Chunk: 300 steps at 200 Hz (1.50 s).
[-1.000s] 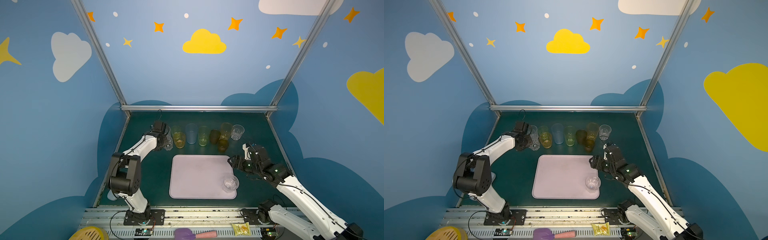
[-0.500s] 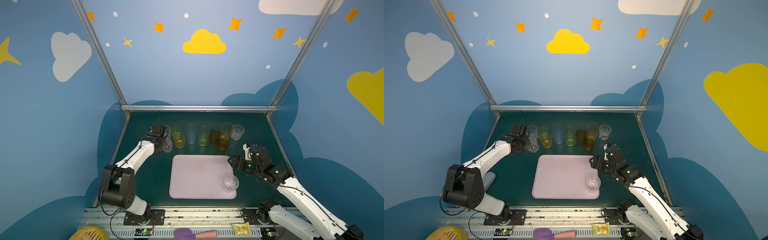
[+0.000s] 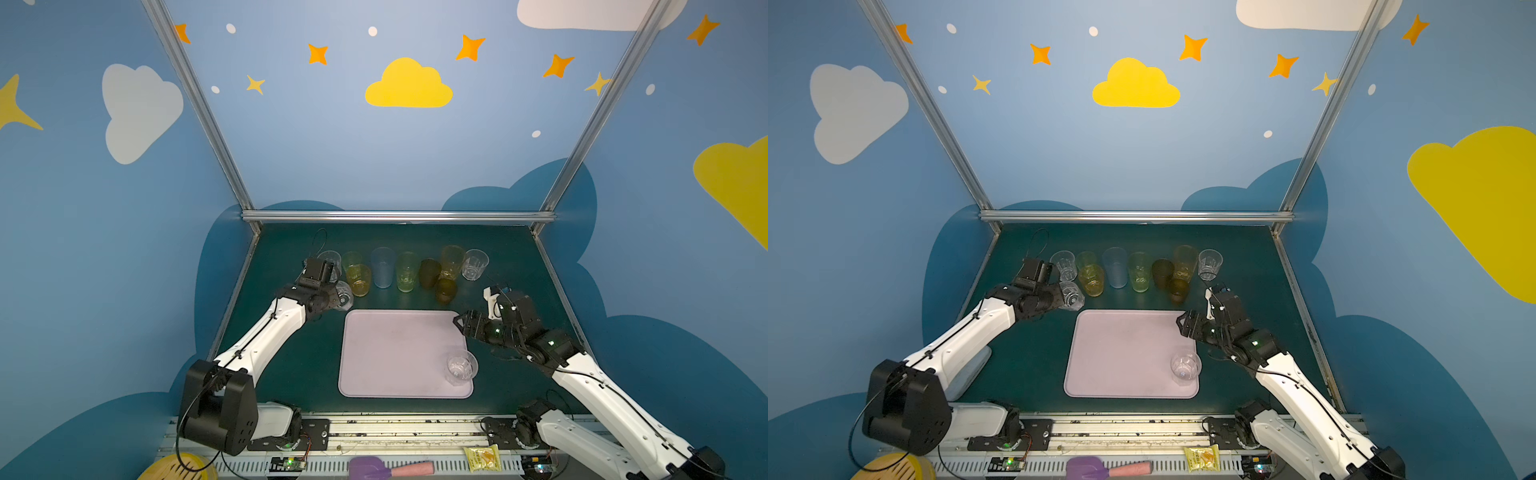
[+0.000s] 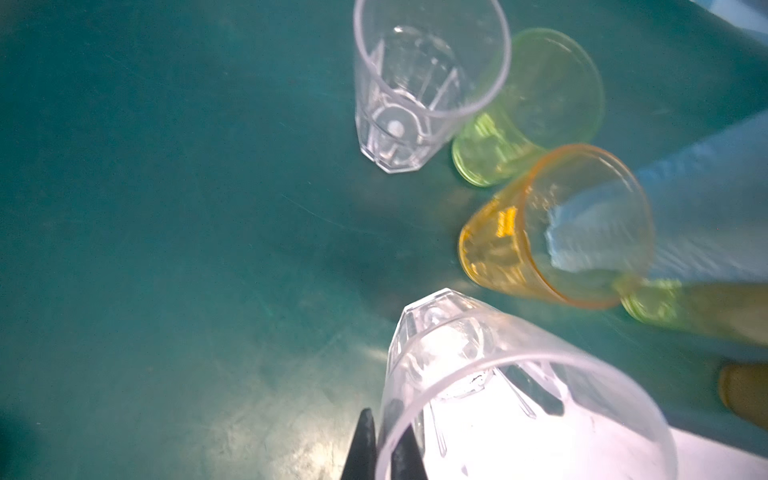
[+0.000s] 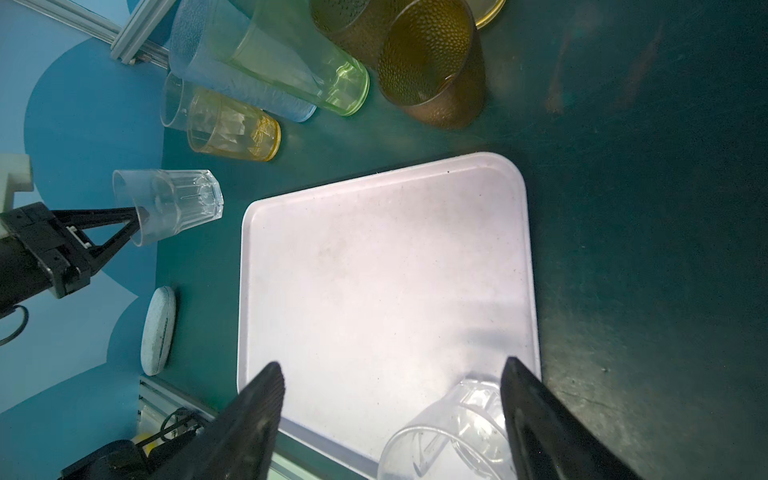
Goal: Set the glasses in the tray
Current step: 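Close the left gripper on the clear glass rim and lift it, then carry the clear glass with the left gripper over the tray beside the first glass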
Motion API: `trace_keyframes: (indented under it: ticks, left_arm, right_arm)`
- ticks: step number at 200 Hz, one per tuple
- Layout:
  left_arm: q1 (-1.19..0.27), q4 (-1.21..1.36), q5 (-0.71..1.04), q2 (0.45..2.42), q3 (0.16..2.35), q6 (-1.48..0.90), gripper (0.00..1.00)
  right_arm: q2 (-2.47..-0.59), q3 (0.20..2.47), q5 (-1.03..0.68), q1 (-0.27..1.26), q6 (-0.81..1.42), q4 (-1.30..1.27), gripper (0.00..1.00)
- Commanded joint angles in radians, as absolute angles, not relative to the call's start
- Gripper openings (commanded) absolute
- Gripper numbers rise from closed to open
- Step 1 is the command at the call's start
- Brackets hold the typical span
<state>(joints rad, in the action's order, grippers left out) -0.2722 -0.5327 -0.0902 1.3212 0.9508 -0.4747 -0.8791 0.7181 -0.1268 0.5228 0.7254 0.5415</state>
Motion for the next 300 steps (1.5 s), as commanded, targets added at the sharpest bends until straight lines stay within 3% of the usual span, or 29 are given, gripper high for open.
trace_keyframes:
  ticks: [1,119,300]
  left_arm:
    - [-0.288,-0.527,-0.03,1.268,0.941,-0.466,0.04]
    - [-0.453,-0.555,0.078,1.133,0.908,-0.508,0.04]
    - [-0.836,-0.562,0.115,1.505,1.114,-0.563,0.04]
  right_arm:
    - [-0.892,0.709,-0.151,0.518,0.726,0.517,0.81]
    - [-0.901,0.677,-0.154,0.507,0.724,0.452,0.81]
    - [-0.792,0.547,-0.122,0.454,0.75,0.466,0.81]
